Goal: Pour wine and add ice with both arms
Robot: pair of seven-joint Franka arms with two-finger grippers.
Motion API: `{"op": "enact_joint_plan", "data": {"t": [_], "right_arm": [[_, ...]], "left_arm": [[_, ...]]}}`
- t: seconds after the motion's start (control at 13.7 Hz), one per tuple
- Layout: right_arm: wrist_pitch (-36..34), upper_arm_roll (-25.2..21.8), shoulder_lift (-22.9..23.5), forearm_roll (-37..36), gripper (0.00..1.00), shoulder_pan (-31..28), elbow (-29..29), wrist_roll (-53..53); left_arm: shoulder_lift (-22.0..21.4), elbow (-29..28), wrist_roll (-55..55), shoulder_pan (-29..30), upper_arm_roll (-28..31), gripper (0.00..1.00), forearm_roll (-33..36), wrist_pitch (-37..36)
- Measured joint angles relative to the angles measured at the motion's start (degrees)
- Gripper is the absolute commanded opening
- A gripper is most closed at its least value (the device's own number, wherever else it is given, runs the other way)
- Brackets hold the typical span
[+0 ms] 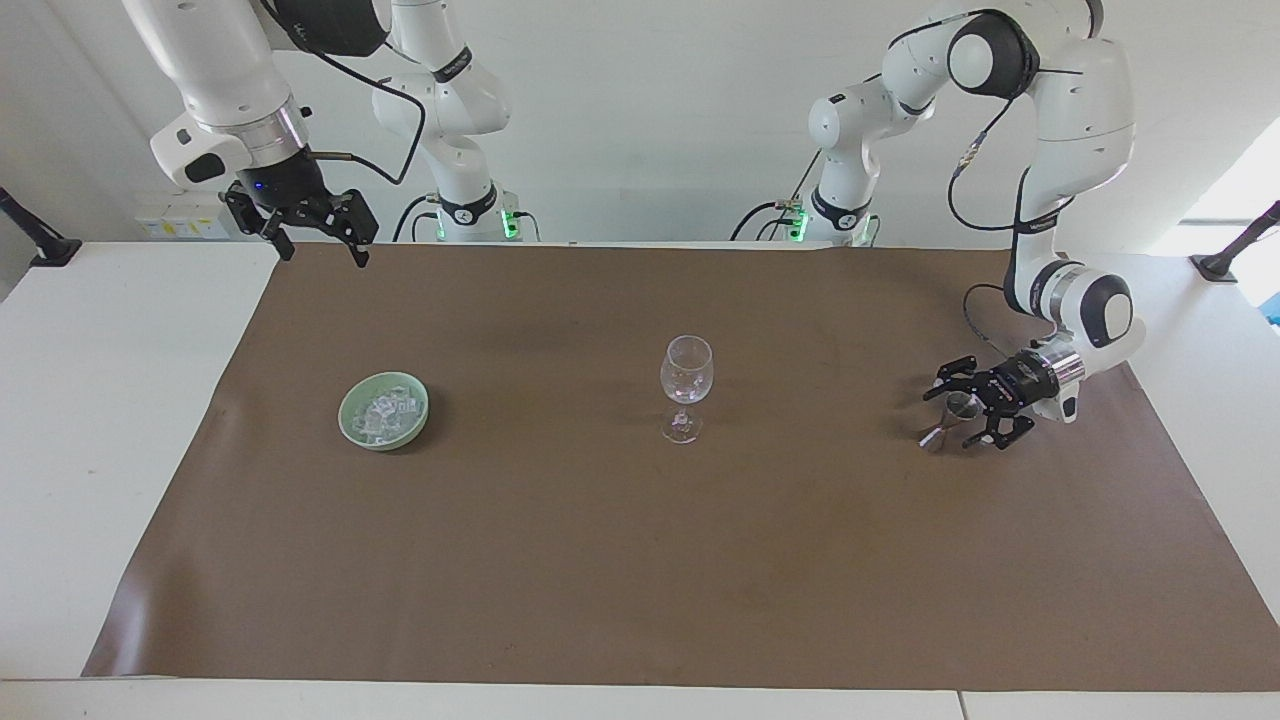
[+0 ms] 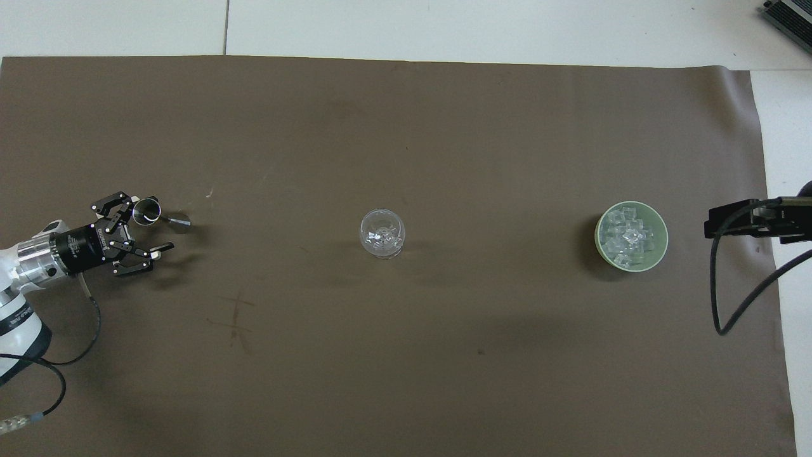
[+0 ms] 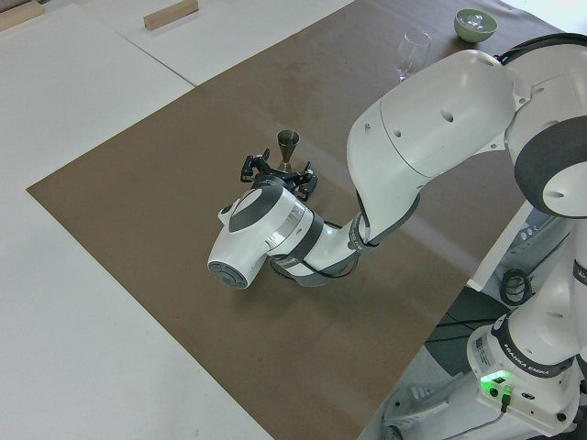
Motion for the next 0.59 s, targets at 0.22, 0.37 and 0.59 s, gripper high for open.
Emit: {"op": "enact_joint_plan", "data": {"t": [0.22,0.37,0.59], "right_arm": [[0.0,0.0,0.0,0.0,1.0,0.0,0.0,0.0],[0.0,0.0,0.0,0.0,1.0,0.0,0.0,0.0],[0.0,0.0,0.0,0.0,1.0,0.0,0.0,0.0]], "left_arm": [[0.0,-0.1,0.0,0.0,0.0,1.0,-0.1,0.0],[0.0,-0.2,0.1,-0.2,0.0,0.98,-0.2,0.0],[0.0,-0.5,0.2,-0.6,0.0,0.75,-0.5,0.2]]}}
